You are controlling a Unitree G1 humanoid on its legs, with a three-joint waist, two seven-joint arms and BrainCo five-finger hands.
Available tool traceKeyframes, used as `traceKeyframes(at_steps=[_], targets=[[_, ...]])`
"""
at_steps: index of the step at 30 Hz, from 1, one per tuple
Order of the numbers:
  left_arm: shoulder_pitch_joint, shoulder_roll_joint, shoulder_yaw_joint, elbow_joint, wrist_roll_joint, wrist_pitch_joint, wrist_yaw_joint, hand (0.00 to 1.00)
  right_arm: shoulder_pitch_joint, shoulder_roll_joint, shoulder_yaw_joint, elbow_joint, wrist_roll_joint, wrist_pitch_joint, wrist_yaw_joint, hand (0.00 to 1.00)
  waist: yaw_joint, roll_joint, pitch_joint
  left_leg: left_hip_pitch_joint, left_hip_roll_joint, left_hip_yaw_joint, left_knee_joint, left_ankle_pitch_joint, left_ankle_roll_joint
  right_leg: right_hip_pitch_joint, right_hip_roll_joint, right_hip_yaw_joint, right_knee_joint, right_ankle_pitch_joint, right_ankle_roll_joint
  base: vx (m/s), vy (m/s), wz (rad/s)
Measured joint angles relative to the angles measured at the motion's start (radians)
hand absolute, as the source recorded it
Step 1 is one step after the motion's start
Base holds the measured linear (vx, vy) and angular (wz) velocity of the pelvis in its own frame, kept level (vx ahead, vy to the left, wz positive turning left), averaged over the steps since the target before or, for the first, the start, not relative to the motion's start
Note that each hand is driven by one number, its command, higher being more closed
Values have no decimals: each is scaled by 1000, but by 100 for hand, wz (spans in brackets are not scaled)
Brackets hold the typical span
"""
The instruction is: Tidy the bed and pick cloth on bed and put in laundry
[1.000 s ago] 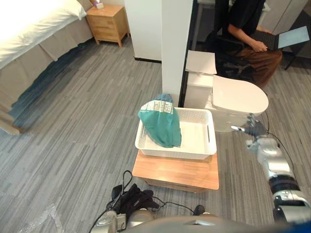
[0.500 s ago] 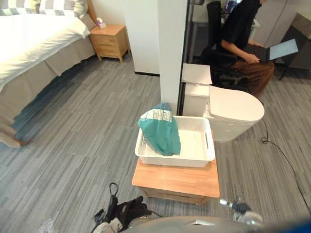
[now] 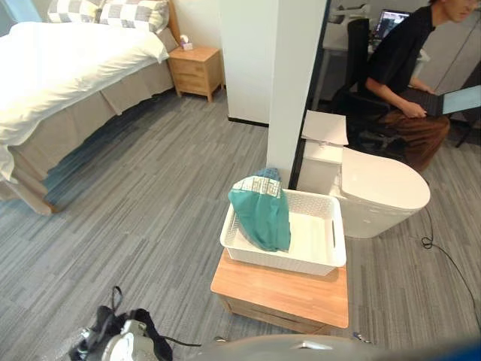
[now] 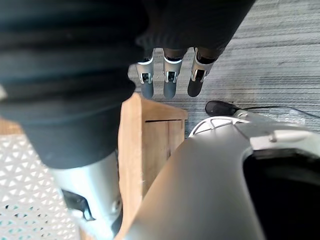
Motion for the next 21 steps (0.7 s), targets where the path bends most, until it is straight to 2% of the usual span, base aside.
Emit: traceKeyframes(at_steps=[2,4,5,6,7,8,9,10,11,12,13,14,15,16,17,18,19,21], targets=[[-22,53,3,-43,86,-7,-5,100,7,4,3,-17,8,-16,0,0,4,1,-1,-2,3,-4,0,0,-4,-2,0,0,14,-13,-4,115,-7,7],[-56,109,18,-73,115,-7,-32,100,16,5,20,-31,9,-24,0,0,17,3,-2,7,9,5,1,-4,-9,-1,3,6,23,-17,0,164,-16,-11],[-84,170,21,-93,227,-66,-30,100,22,7,33,-39,9,-27,0,0,28,3,-2,18,14,17,3,-8,-15,0,5,18,25,-18,0,193,-13,-29],[-100,237,21,-144,372,-176,-35,100,28,10,46,-49,9,-31,0,0,30,1,-4,23,17,39,7,-10,-18,-1,8,31,26,-18,0,137,-5,-25],[-114,272,19,-190,394,-191,-58,100,35,12,48,-55,9,-38,1,0,31,2,-7,22,19,52,7,-10,-18,-6,8,37,30,-18,0,112,12,-18],[-158,355,5,-285,284,-149,-170,100,47,14,64,-66,9,-45,-2,0,35,5,-10,25,21,71,7,-10,-18,-9,9,55,35,-18,-1,89,23,-21],[-195,422,-9,-312,209,-129,-261,100,50,14,74,-74,8,-46,-4,0,31,13,-20,26,22,94,7,-10,-18,-21,8,70,41,-19,-2,80,26,-29],[-208,433,-15,-340,57,-106,-365,100,51,13,73,-78,8,-46,-4,0,27,14,-28,29,21,103,7,-10,-18,-26,6,81,44,-18,-2,73,34,-37],[-241,431,-32,-355,-107,-81,-489,100,53,2,68,-82,8,-45,-7,0,25,32,-30,38,20,121,7,-10,-18,-29,3,90,51,-17,-5,54,33,-38],[-252,387,-65,-383,-165,-87,-542,100,55,-2,53,-82,7,-45,-8,0,20,44,-36,42,20,136,7,-10,-18,-35,2,109,50,-16,-7,48,28,-38],[-259,357,-90,-400,-162,-98,-551,100,55,-3,47,-81,6,-45,-8,0,19,46,-36,48,20,147,7,-10,-18,-35,2,115,50,-16,-7,16,3,-41],[-260,305,-145,-431,-137,-137,-547,100,55,0,38,-80,6,-44,-8,0,20,47,-35,59,24,152,7,-10,-18,-34,6,130,49,-16,-8,4,-32,-31],[-259,285,-174,-441,-121,-152,-543,100,54,3,34,-81,6,-44,-7,0,19,46,-35,61,28,155,7,-10,-18,-35,10,135,49,-16,-9,-7,-60,-31],[-260,277,-222,-449,-42,-175,-517,100,51,5,33,-81,6,-43,-7,0,4,39,-34,67,36,171,7,-10,-18,-36,19,139,49,-18,-18,-22,-79,-28],[-261,291,-230,-448,309,-174,-385,100,52,5,28,-81,6,-43,-6,0,-7,33,-34,73,46,184,7,-10,-18,-40,29,155,49,-16,-23,-28,-63,-39],[-263,314,-256,-453,430,-179,-342,100,54,5,18,-80,6,-41,-6,0,-7,31,-35,78,49,201,7,-10,-18,-45,32,168,49,-13,-26,-40,-49,-46],[-267,341,-279,-464,493,-181,-324,100,55,3,15,-81,6,-36,-6,0,-7,31,-35,83,52,214,7,-10,-18,-51,35,180,50,-12,-28,-36,-30,-47],[-285,379,-306,-495,539,-184,-321,100,59,2,13,-81,5,-27,-6,0,-15,33,-35,87,51,231,7,-10,-18,-63,34,195,50,-10,-31,-66,-27,-36]])
